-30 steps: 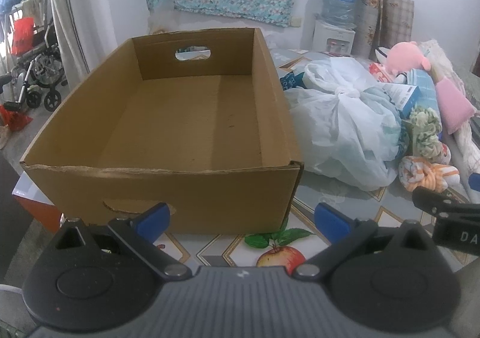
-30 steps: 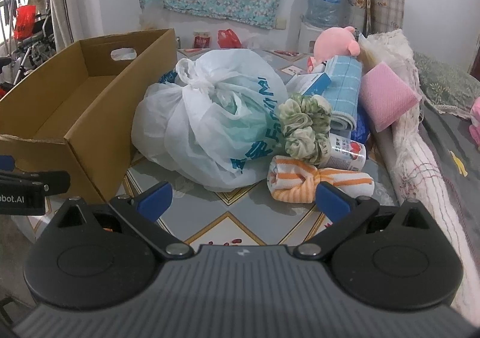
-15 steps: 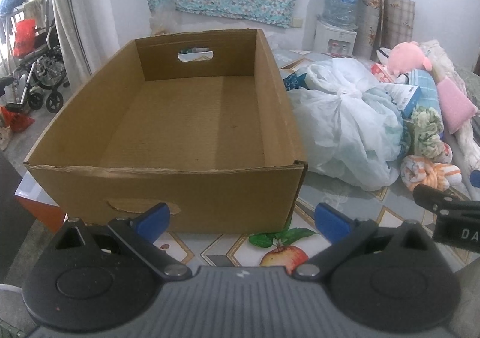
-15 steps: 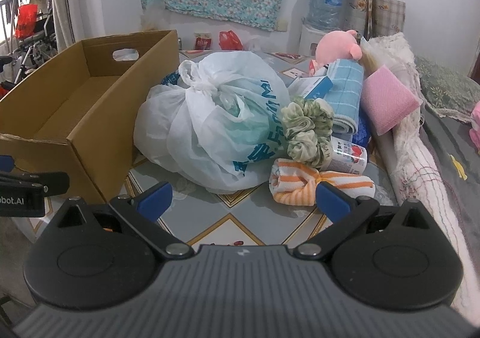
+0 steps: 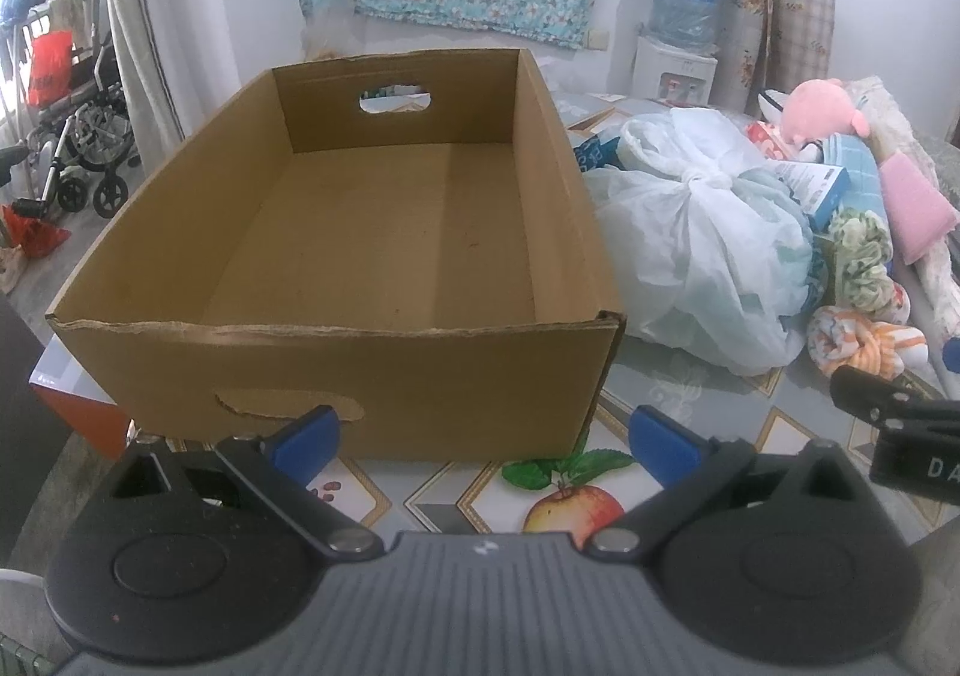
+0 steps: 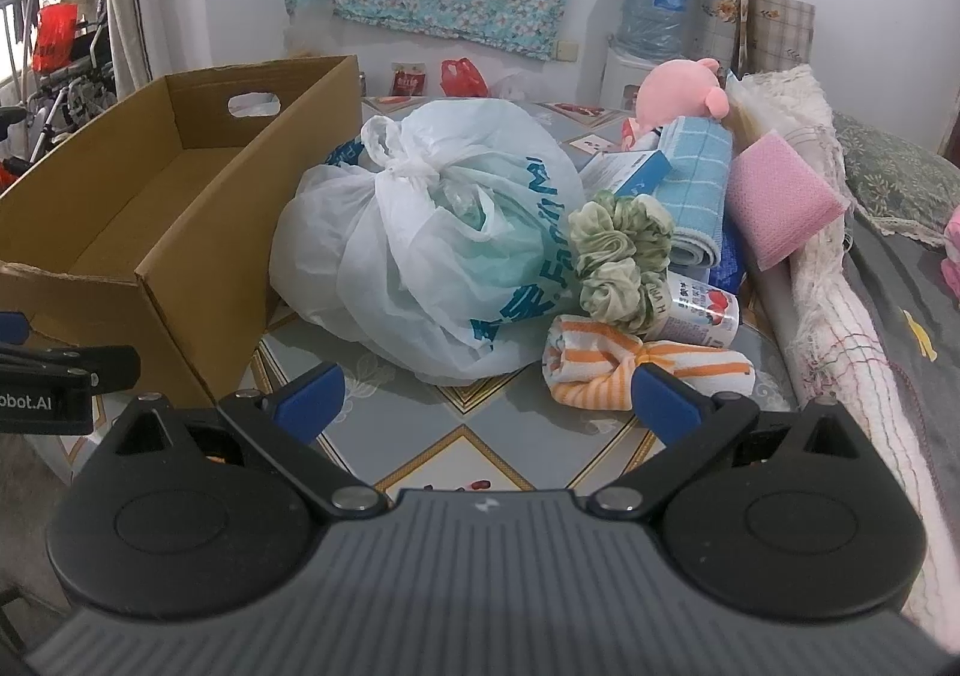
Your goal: Organize soft objects
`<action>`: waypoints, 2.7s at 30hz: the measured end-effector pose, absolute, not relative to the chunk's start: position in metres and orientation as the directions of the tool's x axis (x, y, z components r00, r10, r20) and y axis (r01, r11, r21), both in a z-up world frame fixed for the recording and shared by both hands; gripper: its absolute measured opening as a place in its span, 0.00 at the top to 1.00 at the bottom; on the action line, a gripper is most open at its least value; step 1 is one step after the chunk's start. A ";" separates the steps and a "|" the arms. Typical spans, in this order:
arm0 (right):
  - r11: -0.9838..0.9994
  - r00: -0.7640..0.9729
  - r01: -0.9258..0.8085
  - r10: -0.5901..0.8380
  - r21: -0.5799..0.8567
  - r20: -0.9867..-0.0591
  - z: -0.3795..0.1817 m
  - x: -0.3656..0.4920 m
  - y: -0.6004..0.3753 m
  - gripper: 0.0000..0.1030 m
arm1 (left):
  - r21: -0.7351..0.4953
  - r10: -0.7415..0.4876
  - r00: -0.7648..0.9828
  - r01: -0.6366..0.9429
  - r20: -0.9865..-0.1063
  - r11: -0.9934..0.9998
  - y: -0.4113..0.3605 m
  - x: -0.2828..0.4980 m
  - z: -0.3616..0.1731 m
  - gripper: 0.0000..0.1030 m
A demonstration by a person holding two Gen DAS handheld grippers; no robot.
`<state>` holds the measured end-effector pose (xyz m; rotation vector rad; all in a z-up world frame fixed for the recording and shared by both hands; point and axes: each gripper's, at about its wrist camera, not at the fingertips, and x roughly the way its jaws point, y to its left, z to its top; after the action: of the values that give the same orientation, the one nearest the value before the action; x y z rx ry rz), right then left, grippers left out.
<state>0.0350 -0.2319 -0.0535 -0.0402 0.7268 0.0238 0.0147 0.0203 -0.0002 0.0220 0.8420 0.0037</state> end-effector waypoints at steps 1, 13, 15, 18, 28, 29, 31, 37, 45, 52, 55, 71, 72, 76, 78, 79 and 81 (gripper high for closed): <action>0.999 0.747 -0.036 0.008 -0.028 -0.665 -0.054 0.035 -0.232 0.01 | 0.021 0.012 0.666 0.005 -0.746 1.000 0.020 0.015 0.000 0.00; 0.999 0.747 -0.035 0.007 -0.029 -0.665 -0.054 0.036 -0.232 0.01 | 0.025 0.016 0.661 0.004 -0.750 1.000 0.021 0.014 -0.002 0.00; 0.999 0.747 -0.036 0.007 -0.029 -0.664 -0.054 0.036 -0.232 0.01 | 0.030 0.018 0.661 0.006 -0.750 1.000 0.020 0.013 -0.001 0.00; 0.999 0.750 -0.037 0.010 -0.027 -0.661 -0.055 0.036 -0.234 0.01 | 0.034 0.011 0.678 0.021 -0.735 0.999 0.019 0.011 0.001 0.00; 0.996 0.847 0.064 -0.023 0.060 -0.531 -0.054 0.010 -0.301 0.01 | 0.055 -0.131 0.751 0.217 -0.647 0.975 -0.016 -0.008 0.029 0.00; 0.994 0.859 0.076 -0.029 0.073 -0.511 -0.053 0.006 -0.312 0.01 | 0.057 -0.155 0.749 0.249 -0.644 0.967 -0.023 -0.007 0.031 0.00; 0.991 0.877 0.099 -0.043 0.092 -0.479 -0.051 0.000 -0.334 0.01 | 0.054 -0.212 0.740 0.318 -0.638 0.947 -0.039 -0.002 0.036 0.00; 0.968 0.905 0.159 -0.066 0.192 -0.420 -0.031 0.001 -0.395 0.01 | -0.025 -0.378 0.715 0.452 -0.588 0.892 -0.071 0.024 0.065 0.00; 0.920 0.949 0.149 -0.030 0.362 -0.315 -0.030 0.017 -0.437 0.01 | 0.083 -0.395 0.725 0.527 -0.564 0.846 -0.116 0.067 0.105 0.01; 0.913 0.958 0.148 -0.037 0.380 -0.284 -0.040 0.047 -0.445 0.02 | 0.178 -0.378 0.671 0.606 -0.637 0.776 -0.172 0.120 0.090 0.22; 0.909 0.964 0.180 -0.087 0.376 -0.251 -0.038 0.063 -0.462 0.05 | 0.205 -0.374 0.653 0.634 -0.659 0.745 -0.197 0.138 0.082 0.26; 0.882 0.942 0.202 -0.056 0.427 -0.330 -0.081 0.177 -0.522 0.57 | 0.033 -0.363 0.450 0.663 -0.816 0.748 -0.256 0.222 0.030 0.69; 0.883 0.937 0.201 -0.046 0.425 -0.346 -0.085 0.183 -0.523 0.59 | 0.029 -0.363 0.448 0.661 -0.817 0.750 -0.255 0.225 0.029 0.69; 0.886 0.916 0.190 -0.006 0.423 -0.401 -0.102 0.182 -0.513 0.64 | 0.030 -0.359 0.453 0.653 -0.816 0.756 -0.254 0.232 0.030 0.69; 0.888 0.912 0.174 0.019 0.427 -0.410 -0.108 0.175 -0.507 0.64 | 0.022 -0.364 0.448 0.654 -0.816 0.757 -0.254 0.236 0.029 0.69; 0.889 0.909 0.167 0.029 0.427 -0.416 -0.111 0.170 -0.503 0.64 | 0.018 -0.366 0.442 0.657 -0.819 0.754 -0.255 0.237 0.029 0.69; 0.891 0.904 0.149 0.054 0.430 -0.424 -0.116 0.161 -0.495 0.64 | 0.008 -0.371 0.431 0.660 -0.823 0.751 -0.258 0.240 0.026 0.69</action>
<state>0.1614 -0.4953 -0.1161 0.4733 0.4431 -0.0510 0.2396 -0.2582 0.0260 0.3546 0.9199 -0.6597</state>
